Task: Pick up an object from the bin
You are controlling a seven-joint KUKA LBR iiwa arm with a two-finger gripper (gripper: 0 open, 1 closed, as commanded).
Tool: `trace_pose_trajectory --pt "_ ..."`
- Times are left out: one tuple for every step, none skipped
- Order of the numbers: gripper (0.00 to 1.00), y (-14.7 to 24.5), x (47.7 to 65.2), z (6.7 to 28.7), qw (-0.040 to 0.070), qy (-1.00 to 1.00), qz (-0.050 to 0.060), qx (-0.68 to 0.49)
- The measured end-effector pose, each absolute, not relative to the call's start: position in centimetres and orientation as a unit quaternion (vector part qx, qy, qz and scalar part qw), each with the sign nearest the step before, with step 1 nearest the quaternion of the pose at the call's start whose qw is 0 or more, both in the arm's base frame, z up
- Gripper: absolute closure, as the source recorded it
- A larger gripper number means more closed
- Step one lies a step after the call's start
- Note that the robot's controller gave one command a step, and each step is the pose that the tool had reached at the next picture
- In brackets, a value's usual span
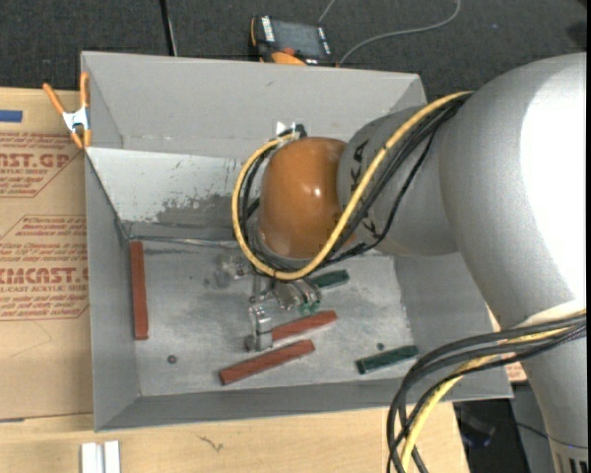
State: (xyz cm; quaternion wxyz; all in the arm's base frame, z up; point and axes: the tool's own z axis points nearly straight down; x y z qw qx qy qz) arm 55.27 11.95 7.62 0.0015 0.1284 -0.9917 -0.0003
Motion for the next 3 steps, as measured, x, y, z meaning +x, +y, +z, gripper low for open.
trace_pose_trajectory --pt "0.0 -1.1 50.4 7.0 0.0 -0.981 0.001 0.193" --pt "0.0 1.7 53.4 7.2 0.001 -0.945 0.0 0.327" --pt "1.0 1.7 53.3 7.0 -0.001 -0.946 -0.001 0.325"
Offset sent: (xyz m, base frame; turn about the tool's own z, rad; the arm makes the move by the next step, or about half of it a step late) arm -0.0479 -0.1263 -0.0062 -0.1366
